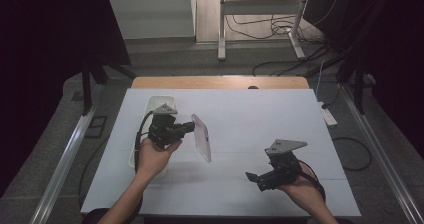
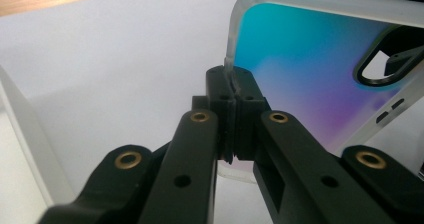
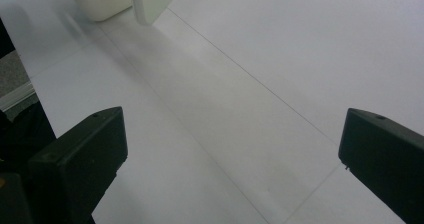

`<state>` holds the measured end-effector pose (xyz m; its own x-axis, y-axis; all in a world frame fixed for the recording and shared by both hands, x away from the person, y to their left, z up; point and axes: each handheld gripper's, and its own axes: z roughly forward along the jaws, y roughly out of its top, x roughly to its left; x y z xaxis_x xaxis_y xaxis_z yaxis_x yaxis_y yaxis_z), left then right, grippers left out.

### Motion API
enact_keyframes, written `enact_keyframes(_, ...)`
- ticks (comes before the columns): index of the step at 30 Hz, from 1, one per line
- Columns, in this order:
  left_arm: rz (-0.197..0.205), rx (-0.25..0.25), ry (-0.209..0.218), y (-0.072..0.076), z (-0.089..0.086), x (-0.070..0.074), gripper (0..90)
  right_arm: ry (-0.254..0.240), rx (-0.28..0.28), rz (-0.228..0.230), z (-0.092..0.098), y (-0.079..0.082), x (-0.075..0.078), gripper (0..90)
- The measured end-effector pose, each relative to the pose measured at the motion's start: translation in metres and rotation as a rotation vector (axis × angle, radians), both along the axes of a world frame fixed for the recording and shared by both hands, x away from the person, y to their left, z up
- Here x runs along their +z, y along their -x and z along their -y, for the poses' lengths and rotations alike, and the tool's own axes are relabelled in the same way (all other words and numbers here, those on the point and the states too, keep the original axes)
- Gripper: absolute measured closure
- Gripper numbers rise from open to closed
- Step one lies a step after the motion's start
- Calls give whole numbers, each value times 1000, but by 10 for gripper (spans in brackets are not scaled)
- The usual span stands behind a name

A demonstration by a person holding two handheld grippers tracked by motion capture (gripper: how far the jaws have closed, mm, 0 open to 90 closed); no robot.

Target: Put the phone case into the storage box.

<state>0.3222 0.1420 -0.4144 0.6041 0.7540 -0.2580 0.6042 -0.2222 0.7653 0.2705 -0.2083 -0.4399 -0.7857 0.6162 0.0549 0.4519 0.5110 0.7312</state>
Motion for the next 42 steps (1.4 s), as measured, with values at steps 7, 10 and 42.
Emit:
enact_keyframes(7,1,7,2,-5,-2,4,883,-8,-34,-3,15,4,-1,0)
enact_keyframes(10,4,13,-7,-6,-2,6,883,-11,-41,-3,19,5,0,0)
enact_keyframes(42,5,95,-29,-20,-41,30,883,6,-167,-17,68,15,-11,0)
